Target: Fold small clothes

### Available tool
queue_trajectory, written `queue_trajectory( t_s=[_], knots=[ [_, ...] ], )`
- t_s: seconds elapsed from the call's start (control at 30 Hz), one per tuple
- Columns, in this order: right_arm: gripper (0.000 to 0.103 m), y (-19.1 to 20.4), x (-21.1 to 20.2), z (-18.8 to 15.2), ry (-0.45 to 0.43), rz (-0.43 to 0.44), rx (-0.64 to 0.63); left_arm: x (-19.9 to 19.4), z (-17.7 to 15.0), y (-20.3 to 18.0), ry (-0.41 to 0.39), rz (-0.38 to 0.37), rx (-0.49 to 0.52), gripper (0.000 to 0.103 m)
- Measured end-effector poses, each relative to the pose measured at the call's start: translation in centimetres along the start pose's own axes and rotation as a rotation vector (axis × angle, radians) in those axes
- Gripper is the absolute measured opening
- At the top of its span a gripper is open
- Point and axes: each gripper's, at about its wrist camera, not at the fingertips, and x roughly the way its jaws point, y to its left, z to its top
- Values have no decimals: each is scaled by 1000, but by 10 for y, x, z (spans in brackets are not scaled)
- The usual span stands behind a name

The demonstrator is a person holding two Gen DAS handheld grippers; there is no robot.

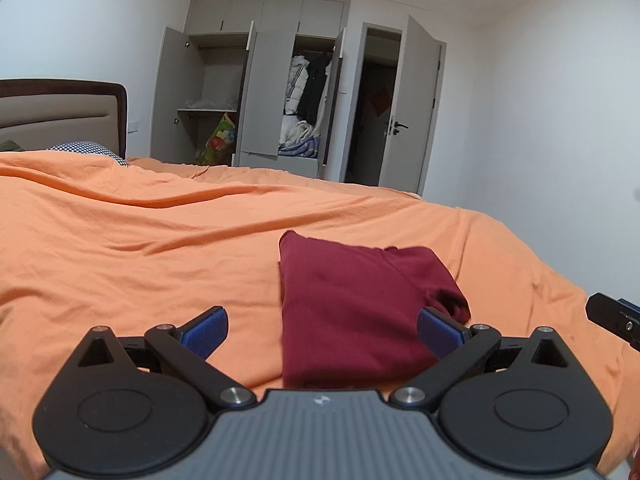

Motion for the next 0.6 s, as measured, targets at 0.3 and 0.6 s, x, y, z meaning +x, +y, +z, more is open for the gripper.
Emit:
queue_trajectory(
  t_s=[0.3, 0.6],
  knots=[
    [102, 21, -50, -34, -22, -1, -36, -44, -38, 7, -30, 4, 30, 103],
    [102, 41, -75, -56, -42, 8, -82, -77, -63, 16, -59, 11, 47, 103]
  ],
)
